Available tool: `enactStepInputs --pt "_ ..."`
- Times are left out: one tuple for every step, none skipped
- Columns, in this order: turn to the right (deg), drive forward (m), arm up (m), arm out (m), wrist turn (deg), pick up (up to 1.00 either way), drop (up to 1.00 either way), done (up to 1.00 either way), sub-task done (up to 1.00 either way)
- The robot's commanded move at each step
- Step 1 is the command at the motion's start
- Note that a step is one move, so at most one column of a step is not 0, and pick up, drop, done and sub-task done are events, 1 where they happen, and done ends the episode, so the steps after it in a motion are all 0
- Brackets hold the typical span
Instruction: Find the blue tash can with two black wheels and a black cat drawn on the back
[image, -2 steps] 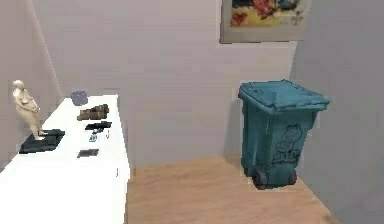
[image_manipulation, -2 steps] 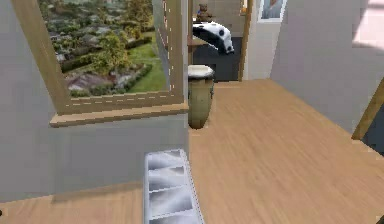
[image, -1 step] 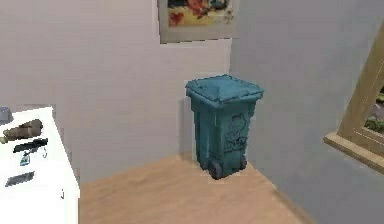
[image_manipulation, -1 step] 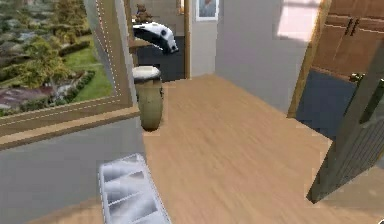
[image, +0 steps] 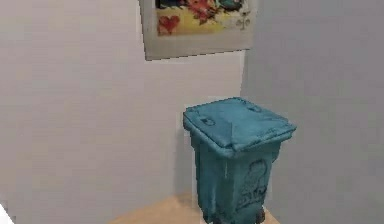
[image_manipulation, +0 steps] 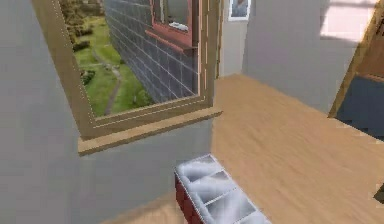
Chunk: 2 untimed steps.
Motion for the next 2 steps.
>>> enactStepInputs --pt "12.0 0.0 0.0 0.0 0.0 0.0 0.0 0.0 0.0" --pt "0.0 0.0 0.0 0.0 0.0 0.0 0.0 1.0 0.0"
